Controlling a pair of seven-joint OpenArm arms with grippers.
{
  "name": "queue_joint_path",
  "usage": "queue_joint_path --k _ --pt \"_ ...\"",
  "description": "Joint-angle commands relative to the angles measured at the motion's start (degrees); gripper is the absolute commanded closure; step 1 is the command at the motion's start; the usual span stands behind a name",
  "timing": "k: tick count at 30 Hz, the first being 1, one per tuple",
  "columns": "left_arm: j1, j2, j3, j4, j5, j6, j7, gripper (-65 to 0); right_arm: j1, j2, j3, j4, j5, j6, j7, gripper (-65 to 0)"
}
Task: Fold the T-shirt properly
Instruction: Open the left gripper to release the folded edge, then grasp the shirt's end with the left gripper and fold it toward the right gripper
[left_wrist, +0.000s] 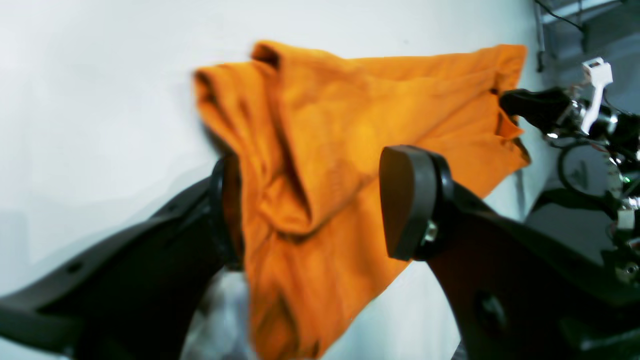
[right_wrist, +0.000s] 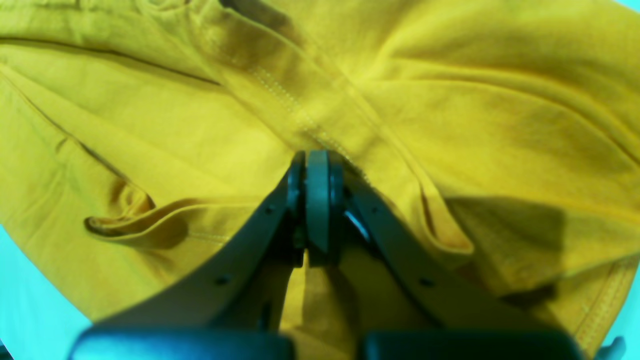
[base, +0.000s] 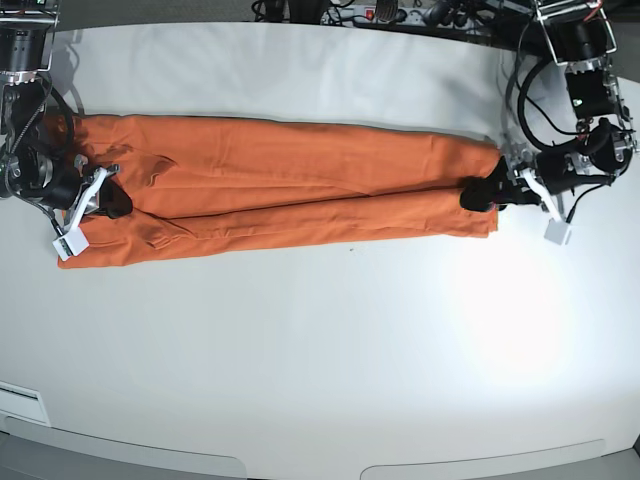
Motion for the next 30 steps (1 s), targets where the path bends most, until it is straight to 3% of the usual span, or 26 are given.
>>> queue_joint_path --k 1,4,6,7,10,17,23,30 --pt "0.1 -0.5 0.9 0.3 2.5 0.3 2.3 -39.7 0.6 0.9 0.2 0.4 -0.9 -0.1 -0.6 0.0" --pt "-0.2 -0.5 1.9 0.3 2.3 0.0 2.3 -39.6 0.6 0.9 0.2 0.4 -0.9 -0.1 -0.6 0.0" --pt "-0.7 -0.5 1.8 0.3 1.7 0.1 2.3 -35.7 0.6 0.9 0.2 0.4 -0.8 -0.1 -0.6 0.0" --pt "-1.0 -0.5 1.8 0.3 1.7 0.1 2.3 -29.4 0.6 0.9 0.2 0.4 -0.8 -0.1 -0.6 0.0" --pt "-2.1 -0.6 1.8 0.3 1.7 -0.2 2.3 0.0 0.6 0.9 0.2 0.4 -0.4 -0.1 -0.6 0.0" --pt "-5.2 -1.1 1.7 0.3 0.0 -0.5 2.4 0.0 0.6 0.9 0.2 0.4 -0.5 -0.1 -0.6 0.0" --pt "-7.1 -0.7 1.7 0.6 -15.7 -6.2 4.7 0.0 0.6 0.9 0.2 0.4 -0.5 -0.1 -0.6 0.0" --pt "-8.0 0.5 1.7 5.6 -15.7 -6.5 4.7 0.0 0.6 0.9 0.2 0.4 -0.9 -0.1 -0.6 0.0"
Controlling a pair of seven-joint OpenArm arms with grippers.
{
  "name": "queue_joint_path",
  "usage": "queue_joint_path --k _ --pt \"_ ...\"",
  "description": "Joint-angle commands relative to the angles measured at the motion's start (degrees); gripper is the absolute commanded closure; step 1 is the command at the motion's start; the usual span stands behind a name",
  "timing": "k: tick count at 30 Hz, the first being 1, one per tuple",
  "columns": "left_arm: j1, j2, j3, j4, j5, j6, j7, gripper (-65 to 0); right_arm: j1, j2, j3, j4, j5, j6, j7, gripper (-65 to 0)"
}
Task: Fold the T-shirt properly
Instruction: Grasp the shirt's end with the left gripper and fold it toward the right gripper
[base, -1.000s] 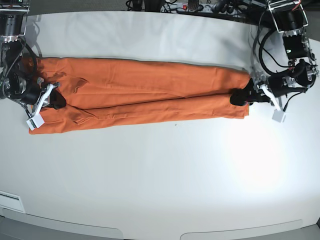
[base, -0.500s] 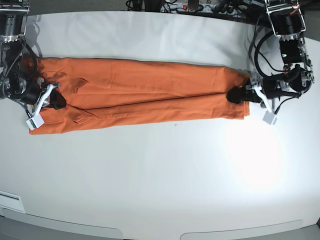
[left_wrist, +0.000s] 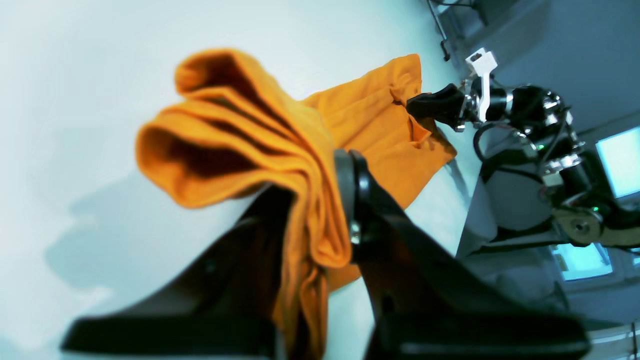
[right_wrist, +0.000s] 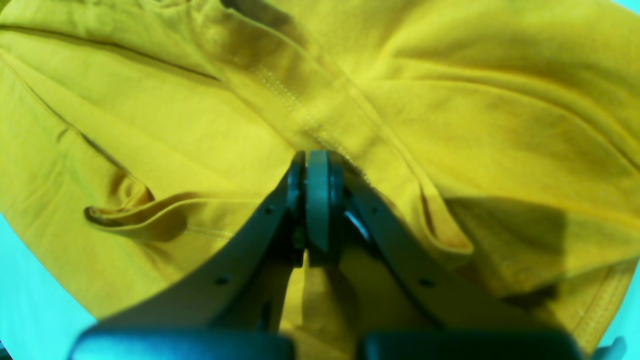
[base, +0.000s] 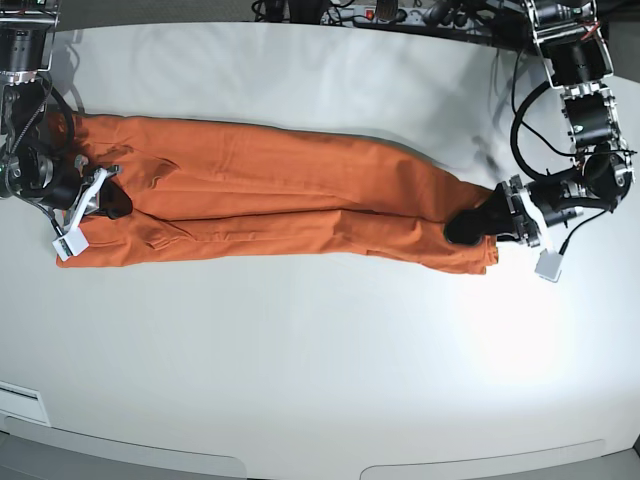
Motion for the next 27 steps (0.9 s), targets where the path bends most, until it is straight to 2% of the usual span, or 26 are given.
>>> queue_joint_path --k 1,9,16,21,27 --pt "-1.1 0.2 -0.2 2.0 -1.9 -0.2 -0.6 0.0 0.6 0.9 0.2 0.4 -1.1 -0.1 -0.6 0.0" --pt "-1.1 8.5 1.1 3.1 -1.9 -1.3 -0.6 0.0 0.6 0.9 0.2 0.4 -1.3 -0.1 -0.7 0.0" --pt "-1.1 15.5 6.4 3.1 -1.9 -1.9 -0.6 0.0 0.6 0.9 0.2 0.4 -1.3 -0.1 -0.8 0.0" --pt "-1.2 20.4 9.3 3.1 -1.9 -5.2 -0.6 0.0 0.6 0.9 0.2 0.4 -1.3 -0.1 -1.1 0.0" --pt "-1.2 25.5 9.7 3.1 -1.9 -5.2 -0.6 0.0 0.6 0.9 0.2 0.4 -1.3 -0.1 -1.3 0.0"
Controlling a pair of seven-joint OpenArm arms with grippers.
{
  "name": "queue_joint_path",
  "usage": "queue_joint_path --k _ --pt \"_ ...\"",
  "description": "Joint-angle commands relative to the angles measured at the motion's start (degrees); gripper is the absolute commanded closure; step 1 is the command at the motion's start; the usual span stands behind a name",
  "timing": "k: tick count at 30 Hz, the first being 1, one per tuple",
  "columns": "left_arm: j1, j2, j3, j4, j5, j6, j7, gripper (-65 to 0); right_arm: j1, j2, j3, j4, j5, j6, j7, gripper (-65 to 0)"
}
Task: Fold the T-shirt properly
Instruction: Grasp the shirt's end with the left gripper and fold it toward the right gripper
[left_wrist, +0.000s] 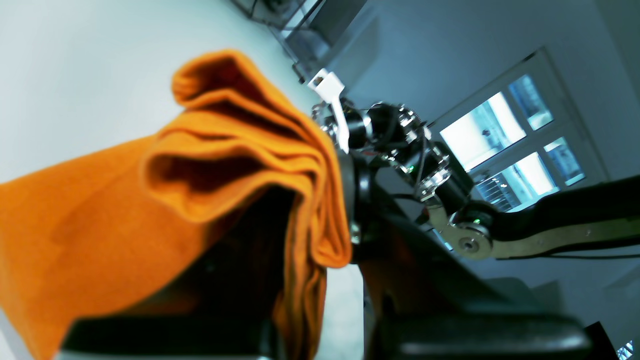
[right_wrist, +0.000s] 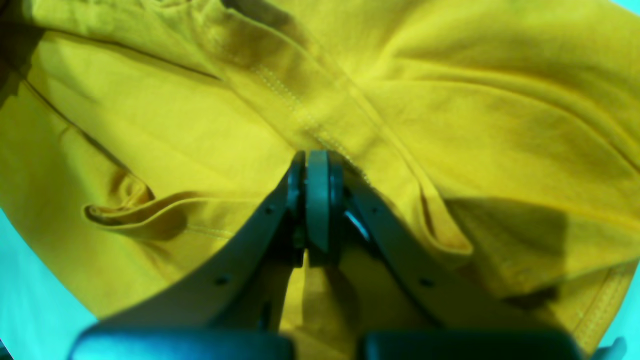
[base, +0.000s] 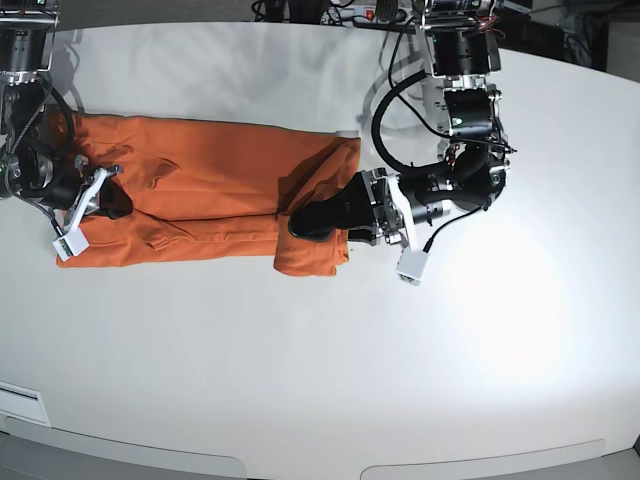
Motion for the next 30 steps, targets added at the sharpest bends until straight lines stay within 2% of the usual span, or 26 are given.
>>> queue_joint_path --k 1,3,6,18,19,22,23,24,25,30 --pt "-1.1 1.0 0.0 1.0 0.1 -0.7 -0.6 0.0 0.6 0.9 0.2 0.4 -1.3 -0.1 -1.3 0.0" --pt "-0.9 2.1 0.0 0.9 5.3 -0.7 -0.6 0.0 0.6 0.9 0.2 0.4 -1.3 -0.1 -1.6 0.0" --pt "-0.9 3.4 0.0 0.7 10.6 -0.7 -4.2 0.0 0.6 0.9 0.2 0.4 -1.2 -0.1 -1.6 0.0" --pt "-0.9 4.8 0.0 0.3 14.9 -0.7 -7.3 0.0 0.6 1.1 0.2 0.4 -1.0 -0.1 -1.6 0.0" --pt "-0.9 5.0 0.1 0.3 13.9 -0.7 -7.3 -3.0 0.6 1.2 0.2 0.4 -0.9 -0.1 -1.6 0.0" --pt "-1.0 5.0 1.8 0.3 10.4 -0.7 -7.3 -33.2 0.6 1.2 0.2 0.4 0.3 -0.1 -1.6 0.0" --pt "-1.0 5.0 2.6 0.4 9.6 -0.4 -7.3 -40.1 0.6 1.2 0.2 0.4 0.5 -0.1 -1.6 0.0" --pt "-1.0 5.0 3.4 0.4 9.3 0.0 -7.3 -43.8 0.6 1.2 0.2 0.4 0.5 -0.1 -1.6 0.0" --pt "-1.0 5.0 4.1 0.4 9.3 0.2 -7.3 -44.8 0.6 1.2 0.2 0.4 0.5 -0.1 -1.6 0.0" --pt "-1.0 5.0 4.8 0.4 9.3 -0.4 -7.3 -44.7 0.6 1.2 0.2 0.4 0.5 -0.1 -1.6 0.0"
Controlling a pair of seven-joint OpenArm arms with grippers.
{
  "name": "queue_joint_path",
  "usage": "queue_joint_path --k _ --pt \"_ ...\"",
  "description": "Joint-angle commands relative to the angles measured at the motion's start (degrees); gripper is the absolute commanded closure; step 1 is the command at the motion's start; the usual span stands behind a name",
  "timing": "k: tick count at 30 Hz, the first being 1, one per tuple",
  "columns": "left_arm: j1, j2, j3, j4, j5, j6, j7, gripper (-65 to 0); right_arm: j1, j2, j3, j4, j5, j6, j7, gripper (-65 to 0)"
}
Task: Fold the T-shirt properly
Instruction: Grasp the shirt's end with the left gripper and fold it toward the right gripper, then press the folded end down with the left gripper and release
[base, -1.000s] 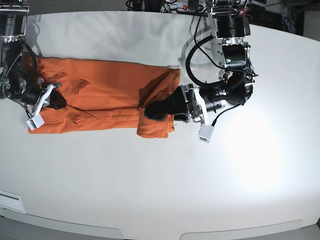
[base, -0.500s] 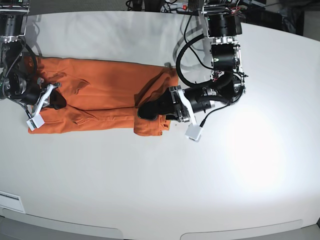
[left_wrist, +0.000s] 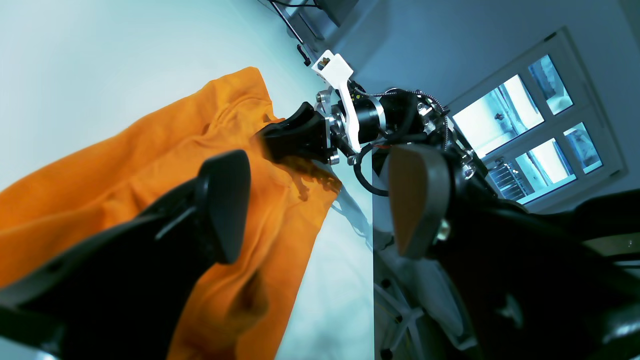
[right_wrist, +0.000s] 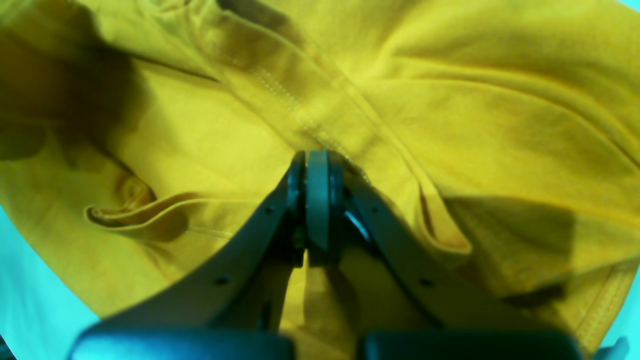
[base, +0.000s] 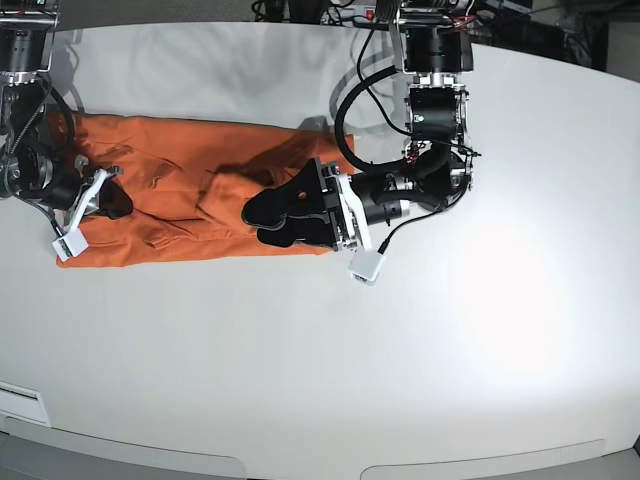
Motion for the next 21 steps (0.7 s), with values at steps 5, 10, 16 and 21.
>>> queue_joint_path --k 5,10,16,21 --pt "-1.3 0.4 0.0 0.8 -2.0 -0.7 -0.9 -44.7 0.5 1.2 0.2 0.4 -0.2 -0.1 -0.9 0.0" --pt "-1.7 0.4 0.0 0.8 -1.9 -0.7 -0.7 -35.4 0.5 1.1 0.2 0.4 -0.2 -0.1 -0.9 0.0" --pt "-1.7 0.4 0.1 0.8 1.6 -0.7 3.0 0.0 0.5 1.1 0.2 0.4 -0.2 -0.1 -0.9 0.0" --pt "-1.1 0.4 0.1 0.7 15.1 -0.7 -0.1 0.0 0.5 1.2 0.2 0.4 -0.2 -0.1 -0.9 0.0"
